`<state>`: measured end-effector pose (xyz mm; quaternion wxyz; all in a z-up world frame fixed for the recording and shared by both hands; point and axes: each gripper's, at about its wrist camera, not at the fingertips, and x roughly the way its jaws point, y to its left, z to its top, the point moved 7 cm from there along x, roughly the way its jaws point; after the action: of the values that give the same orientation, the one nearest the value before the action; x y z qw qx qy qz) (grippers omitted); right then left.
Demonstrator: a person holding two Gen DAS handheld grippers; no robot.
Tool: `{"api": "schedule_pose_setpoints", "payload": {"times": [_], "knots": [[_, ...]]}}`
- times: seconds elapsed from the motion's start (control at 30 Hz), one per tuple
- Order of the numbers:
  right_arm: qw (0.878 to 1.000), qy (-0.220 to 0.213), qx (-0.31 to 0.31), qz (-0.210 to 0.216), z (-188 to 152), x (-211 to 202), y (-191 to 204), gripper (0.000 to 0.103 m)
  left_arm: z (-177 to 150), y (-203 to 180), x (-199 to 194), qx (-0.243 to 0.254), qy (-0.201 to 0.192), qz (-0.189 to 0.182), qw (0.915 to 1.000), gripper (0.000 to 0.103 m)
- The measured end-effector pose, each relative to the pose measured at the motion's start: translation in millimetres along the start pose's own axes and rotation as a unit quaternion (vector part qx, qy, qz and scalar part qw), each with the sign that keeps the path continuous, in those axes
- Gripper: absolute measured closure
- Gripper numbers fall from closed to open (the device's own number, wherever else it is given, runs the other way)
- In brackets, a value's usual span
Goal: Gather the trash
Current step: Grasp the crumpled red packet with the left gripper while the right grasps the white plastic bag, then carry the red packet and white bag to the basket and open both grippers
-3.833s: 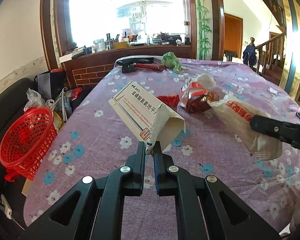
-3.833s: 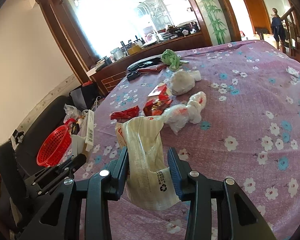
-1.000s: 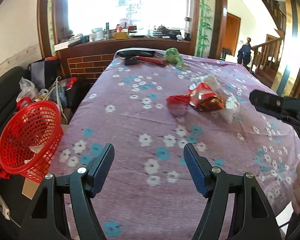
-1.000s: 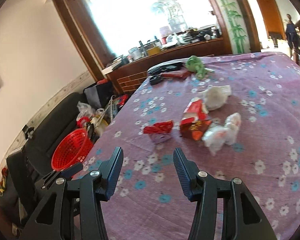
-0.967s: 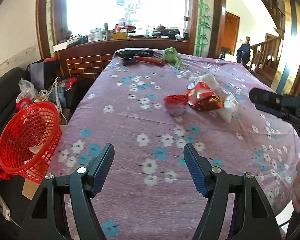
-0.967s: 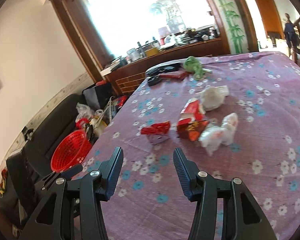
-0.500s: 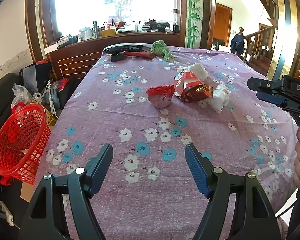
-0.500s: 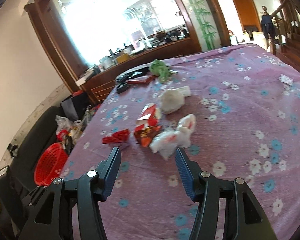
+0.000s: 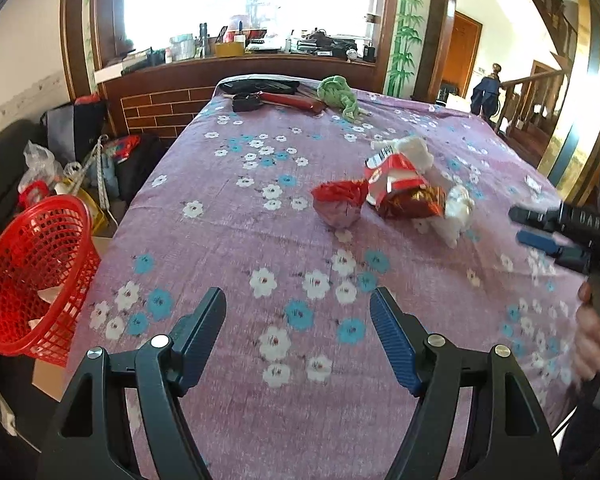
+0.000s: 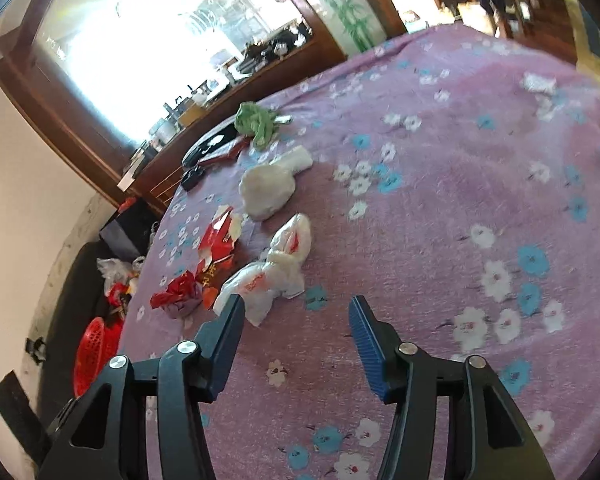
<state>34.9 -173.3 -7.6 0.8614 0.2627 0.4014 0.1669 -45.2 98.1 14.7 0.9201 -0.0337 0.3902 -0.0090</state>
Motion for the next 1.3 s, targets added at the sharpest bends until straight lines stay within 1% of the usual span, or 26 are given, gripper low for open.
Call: {"api": "schedule_pose_setpoints", "payload": {"times": [0.13,0.2,0.27,0.37,0.43,0.5,0.57,0.63,0.7,0.83,0.87,0.93,1.0,1.03,1.07,1.1,1.13,1.17,1.23,1.3], "knots": [[0.999,0.025,-0.009,0.024,-5.9,12.6,21.5,0.045,15.2,1.1,6.0,-0.010,0.000,-0.005,0.9999,0.030],[0.999,0.034,-0.009,0.027,-6.2,18.1,29.9,0.045,25.7,-0.6,9.7,-0.007,-0.002,-0.001,1.0000,0.030],[0.998,0.048,0.009,0.025,-3.5,28.9,33.3,0.045,36.5,-4.3,16.4,0.001,0.002,-0.003,1.0000,0.030],[0.998,0.053,0.036,-0.008,5.5,44.2,23.9,0.045,53.2,-13.0,29.1,0.023,0.009,0.000,0.9997,0.030],[0.997,0.052,0.044,-0.022,13.3,51.6,20.6,0.045,61.6,-18.2,39.3,0.035,0.015,0.007,0.9992,0.030],[0.997,0.048,0.037,-0.039,22.6,57.6,20.8,0.045,67.9,-25.8,54.6,0.046,0.030,0.001,0.9985,0.025],[0.996,0.054,0.022,-0.062,28.9,65.4,21.8,0.045,71.2,-28.0,70.1,0.051,0.040,0.015,0.9978,0.024],[0.996,0.055,0.015,-0.068,32.1,70.6,21.4,0.049,72.4,-31.0,82.5,0.059,0.048,0.016,0.9970,0.024],[0.995,0.058,-0.003,-0.084,32.4,76.2,21.1,0.054,71.8,-33.4,95.2,0.066,0.052,0.027,0.9961,0.024],[0.994,0.070,-0.012,-0.088,29.7,87.2,16.6,0.055,68.2,-37.6,113.3,0.072,0.060,0.030,0.9951,0.024],[0.993,0.070,-0.018,-0.088,28.9,89.0,16.8,0.057,68.3,-37.8,117.4,0.071,0.060,0.031,0.9952,0.024],[0.993,0.067,-0.033,-0.087,27.7,90.3,18.9,0.064,69.5,-37.6,122.8,0.069,0.057,0.032,0.9954,0.024],[0.993,0.062,-0.049,-0.086,26.3,90.9,22.4,0.068,70.7,-37.4,127.9,0.063,0.052,0.031,0.9961,0.024],[0.993,0.058,-0.057,-0.087,25.8,90.5,23.8,0.068,70.2,-37.9,130.6,0.061,0.053,0.027,0.9964,0.024],[0.993,0.054,-0.064,-0.087,25.4,89.7,25.7,0.069,70.2,-38.6,133.7,0.058,0.053,0.023,0.9966,0.028],[0.993,0.052,-0.069,-0.082,25.6,89.8,27.9,0.070,69.3,-38.9,135.9,0.056,0.053,0.020,0.9968,0.039],[0.994,0.047,-0.072,-0.072,26.1,88.6,30.1,0.071,67.8,-39.4,138.7,0.055,0.056,0.018,0.9968,0.045],[0.994,0.040,-0.073,-0.068,27.2,87.1,31.2,0.072,65.2,-40.2,142.8,0.053,0.061,0.013,0.9966,0.054],[0.994,0.024,-0.079,-0.067,30.0,82.5,32.8,0.072,64.8,-40.2,144.6,0.050,0.055,0.010,0.9972,0.054],[0.995,0.007,-0.078,-0.061,33.0,75.9,33.3,0.072,66.8,-39.7,141.6,0.047,0.047,0.007,0.9978,0.062]]}}
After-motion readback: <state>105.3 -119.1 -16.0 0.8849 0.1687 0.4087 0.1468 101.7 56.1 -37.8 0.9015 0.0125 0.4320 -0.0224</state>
